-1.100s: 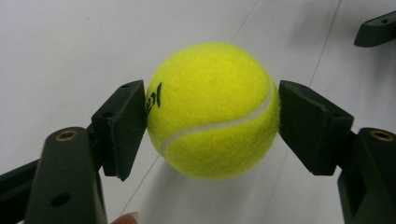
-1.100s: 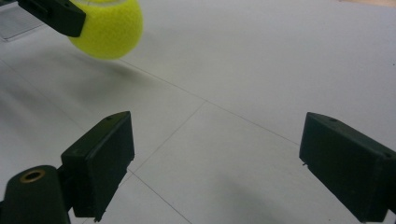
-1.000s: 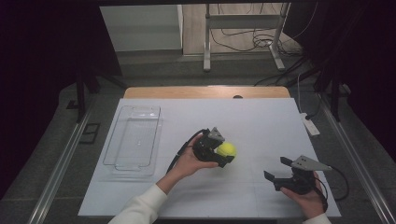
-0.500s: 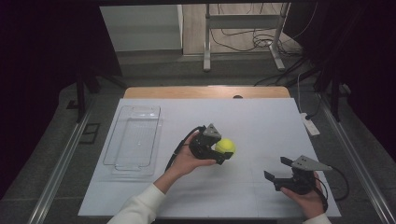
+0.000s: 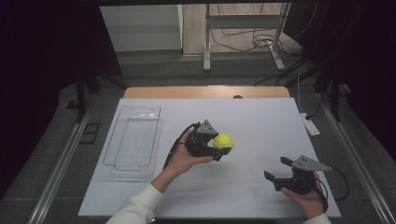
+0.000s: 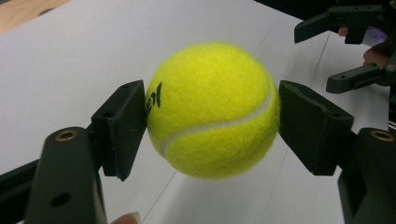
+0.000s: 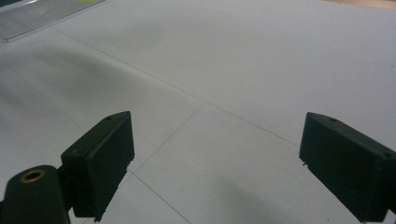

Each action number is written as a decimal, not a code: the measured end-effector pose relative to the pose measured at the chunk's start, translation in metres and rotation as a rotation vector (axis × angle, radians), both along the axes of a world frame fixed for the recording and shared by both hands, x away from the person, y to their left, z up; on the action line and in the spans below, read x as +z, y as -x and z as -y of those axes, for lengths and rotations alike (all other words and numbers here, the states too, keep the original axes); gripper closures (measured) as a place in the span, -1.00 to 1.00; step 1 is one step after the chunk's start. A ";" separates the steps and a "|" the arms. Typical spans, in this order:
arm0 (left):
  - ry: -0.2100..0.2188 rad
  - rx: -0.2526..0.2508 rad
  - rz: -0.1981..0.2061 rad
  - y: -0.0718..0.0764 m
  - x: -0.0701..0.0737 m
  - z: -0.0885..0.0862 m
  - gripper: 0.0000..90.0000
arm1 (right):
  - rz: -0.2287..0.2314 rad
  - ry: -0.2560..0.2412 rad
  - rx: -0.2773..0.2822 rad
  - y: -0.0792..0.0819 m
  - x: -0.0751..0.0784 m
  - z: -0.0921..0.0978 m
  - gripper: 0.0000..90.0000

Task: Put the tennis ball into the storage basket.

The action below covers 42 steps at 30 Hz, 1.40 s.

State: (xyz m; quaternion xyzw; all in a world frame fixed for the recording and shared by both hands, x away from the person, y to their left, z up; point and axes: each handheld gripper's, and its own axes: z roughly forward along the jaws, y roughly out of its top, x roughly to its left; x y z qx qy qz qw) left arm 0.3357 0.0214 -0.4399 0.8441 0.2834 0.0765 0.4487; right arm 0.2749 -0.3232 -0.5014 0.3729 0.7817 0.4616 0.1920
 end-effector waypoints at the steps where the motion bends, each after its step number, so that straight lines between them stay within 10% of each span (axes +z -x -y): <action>1: 0.003 0.001 0.003 0.000 0.001 -0.001 -0.39 | 0.000 0.000 0.000 0.000 0.000 0.000 -0.76; 42: 0.136 0.089 0.077 0.005 0.027 -0.032 -0.39 | 0.001 0.010 0.003 -0.002 0.000 -0.002 -0.76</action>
